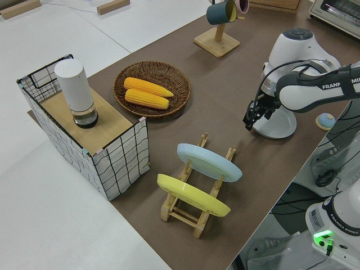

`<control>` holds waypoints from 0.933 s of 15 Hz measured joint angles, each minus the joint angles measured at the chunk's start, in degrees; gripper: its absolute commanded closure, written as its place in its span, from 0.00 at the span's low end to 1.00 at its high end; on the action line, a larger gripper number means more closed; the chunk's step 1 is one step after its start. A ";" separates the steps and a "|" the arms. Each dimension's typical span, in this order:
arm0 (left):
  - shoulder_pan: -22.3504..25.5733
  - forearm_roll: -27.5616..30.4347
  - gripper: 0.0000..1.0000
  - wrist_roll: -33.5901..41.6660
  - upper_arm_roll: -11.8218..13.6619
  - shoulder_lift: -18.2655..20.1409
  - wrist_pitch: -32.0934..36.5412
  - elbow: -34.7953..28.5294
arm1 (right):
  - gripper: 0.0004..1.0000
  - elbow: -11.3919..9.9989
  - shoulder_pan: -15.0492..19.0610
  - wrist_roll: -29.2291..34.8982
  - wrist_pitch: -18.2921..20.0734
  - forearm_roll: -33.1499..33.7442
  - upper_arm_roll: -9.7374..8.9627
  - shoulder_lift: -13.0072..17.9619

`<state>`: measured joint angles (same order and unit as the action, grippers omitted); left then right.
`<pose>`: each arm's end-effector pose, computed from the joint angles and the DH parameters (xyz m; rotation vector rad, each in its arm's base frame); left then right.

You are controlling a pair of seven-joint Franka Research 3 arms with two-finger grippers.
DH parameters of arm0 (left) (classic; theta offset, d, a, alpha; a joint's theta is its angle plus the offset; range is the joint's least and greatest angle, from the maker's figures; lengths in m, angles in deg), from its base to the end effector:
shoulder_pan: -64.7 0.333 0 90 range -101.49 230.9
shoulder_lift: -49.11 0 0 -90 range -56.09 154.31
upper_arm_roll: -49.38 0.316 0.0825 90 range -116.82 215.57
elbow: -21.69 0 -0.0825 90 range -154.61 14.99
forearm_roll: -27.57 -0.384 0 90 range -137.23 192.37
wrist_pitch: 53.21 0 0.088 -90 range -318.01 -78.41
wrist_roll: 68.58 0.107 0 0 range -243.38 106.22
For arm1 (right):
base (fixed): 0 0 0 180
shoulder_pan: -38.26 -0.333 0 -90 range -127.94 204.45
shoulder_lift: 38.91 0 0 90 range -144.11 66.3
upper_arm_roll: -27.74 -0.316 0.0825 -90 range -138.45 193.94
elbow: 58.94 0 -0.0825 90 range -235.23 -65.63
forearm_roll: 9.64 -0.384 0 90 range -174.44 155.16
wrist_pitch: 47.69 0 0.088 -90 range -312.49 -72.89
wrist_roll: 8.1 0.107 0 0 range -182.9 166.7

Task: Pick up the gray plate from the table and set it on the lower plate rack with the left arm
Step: 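Grasp the near rim of the gray plate with the left gripper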

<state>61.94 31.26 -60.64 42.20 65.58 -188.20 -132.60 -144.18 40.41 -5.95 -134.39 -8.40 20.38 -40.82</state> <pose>0.3855 -0.0659 0.3182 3.1061 -0.4051 -0.0796 0.5575 0.0470 0.6400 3.1227 0.0815 -0.0101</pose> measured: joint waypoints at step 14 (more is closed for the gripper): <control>-1.59 0.00 1.00 -0.10 0.04 -3.92 -5.32 -0.96 | 0.02 0.00 0.00 0.00 0.00 0.00 0.00 0.00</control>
<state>60.35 31.27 -60.74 42.24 61.66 -193.52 -133.57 -144.18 40.41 -5.95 -134.39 -8.40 20.38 -40.82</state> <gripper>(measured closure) 0.789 0.013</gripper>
